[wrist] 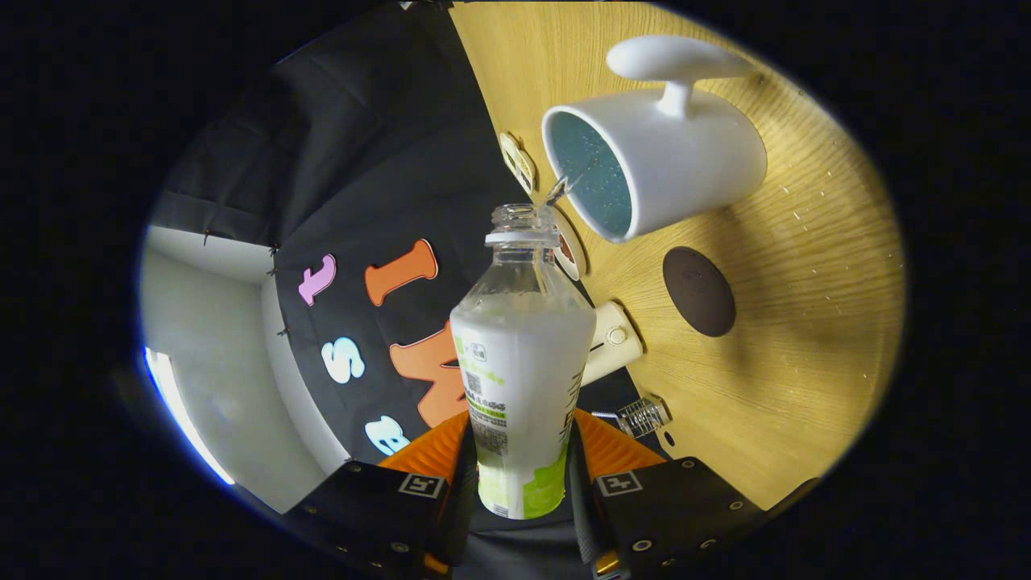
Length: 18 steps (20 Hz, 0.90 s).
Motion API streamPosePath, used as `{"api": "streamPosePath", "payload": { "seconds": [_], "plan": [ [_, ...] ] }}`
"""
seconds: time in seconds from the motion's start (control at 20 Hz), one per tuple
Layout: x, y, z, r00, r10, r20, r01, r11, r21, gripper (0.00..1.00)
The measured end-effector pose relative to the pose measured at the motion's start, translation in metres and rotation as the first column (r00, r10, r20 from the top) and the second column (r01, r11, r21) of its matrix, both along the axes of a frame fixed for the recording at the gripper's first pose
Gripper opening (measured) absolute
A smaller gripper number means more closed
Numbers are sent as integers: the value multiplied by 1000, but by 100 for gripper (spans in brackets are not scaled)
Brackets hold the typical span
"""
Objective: Take the bottle from table, then pour the juice into the cup, finally place the bottle on the coaster
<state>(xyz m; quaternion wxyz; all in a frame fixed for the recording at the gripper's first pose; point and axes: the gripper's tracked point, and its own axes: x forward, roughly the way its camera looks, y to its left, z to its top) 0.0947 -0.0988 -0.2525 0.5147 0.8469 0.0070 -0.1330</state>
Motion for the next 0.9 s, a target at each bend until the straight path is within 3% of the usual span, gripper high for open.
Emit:
{"api": "streamPosePath", "payload": {
  "seconds": [0.9],
  "plan": [
    [7, -4, 8, 989, -121, 88, 105, 981, 164, 54]
  ]
}}
